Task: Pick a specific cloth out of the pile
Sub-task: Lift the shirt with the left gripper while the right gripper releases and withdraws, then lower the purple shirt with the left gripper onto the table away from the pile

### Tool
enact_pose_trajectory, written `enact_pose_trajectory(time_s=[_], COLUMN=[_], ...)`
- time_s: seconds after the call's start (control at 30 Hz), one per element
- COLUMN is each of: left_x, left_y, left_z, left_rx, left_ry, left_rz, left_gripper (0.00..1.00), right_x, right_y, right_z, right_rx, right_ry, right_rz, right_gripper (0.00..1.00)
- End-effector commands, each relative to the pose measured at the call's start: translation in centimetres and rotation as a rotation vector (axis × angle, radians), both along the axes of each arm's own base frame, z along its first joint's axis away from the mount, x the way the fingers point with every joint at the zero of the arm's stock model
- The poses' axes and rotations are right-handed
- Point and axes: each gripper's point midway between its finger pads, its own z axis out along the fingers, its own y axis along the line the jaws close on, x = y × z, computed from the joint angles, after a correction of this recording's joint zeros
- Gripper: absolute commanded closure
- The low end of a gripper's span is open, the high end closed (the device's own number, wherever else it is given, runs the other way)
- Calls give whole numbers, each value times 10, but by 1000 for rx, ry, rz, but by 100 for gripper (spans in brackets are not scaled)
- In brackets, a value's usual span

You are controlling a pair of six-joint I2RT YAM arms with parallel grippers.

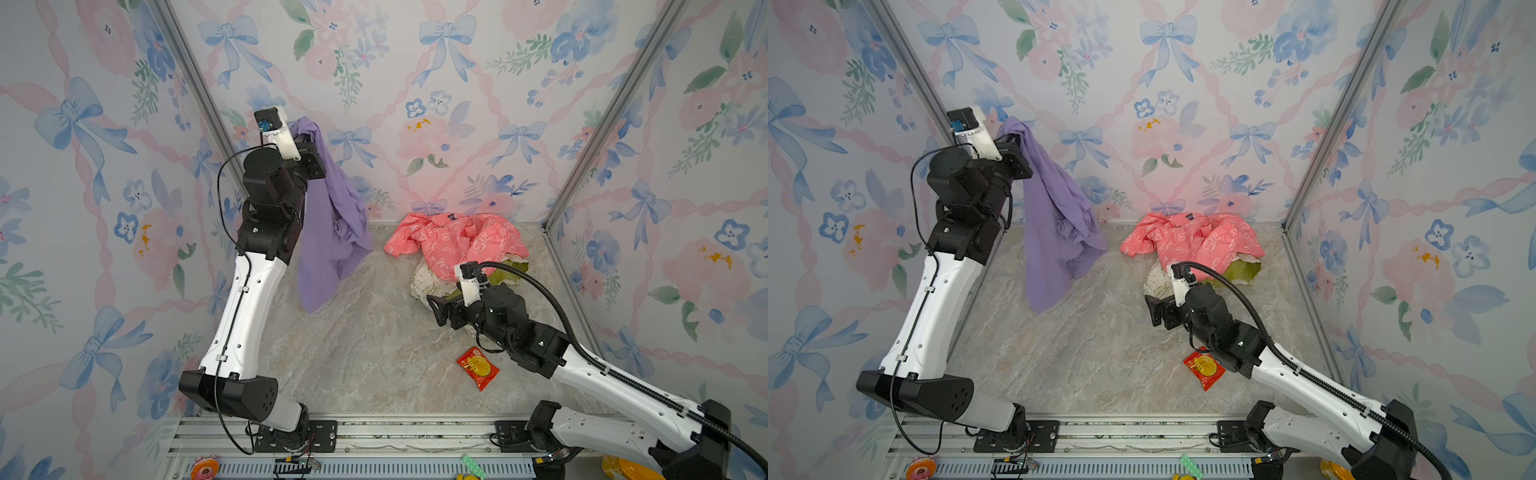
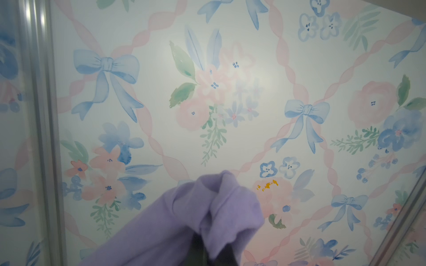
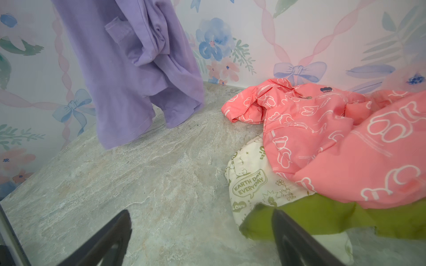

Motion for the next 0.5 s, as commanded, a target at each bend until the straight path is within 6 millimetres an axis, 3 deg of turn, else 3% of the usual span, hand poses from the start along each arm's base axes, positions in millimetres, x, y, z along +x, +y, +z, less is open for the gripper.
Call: enact_pose_trajectory(time_s=[0.0, 0.1, 0.27, 0.47], left_x=[-17, -15, -15, -40], left_y=[25, 35, 46, 63], left_z=[18, -20, -106, -220], left_rx=[49, 85, 106, 44], left_ry=[-46, 39, 203, 360], left_rz=[137, 202, 254, 325], left_gripper=[100, 100, 100, 100], right_x=[-1, -1, -3, -4], right_y=[-12, -16, -16, -18], right_z=[-7, -10, -15, -23], right_rx=[-19, -14, -9, -13], right_ry=[7, 14, 28, 44], right_rz=[-18, -23, -17, -20], right_gripper=[3, 3, 3, 3])
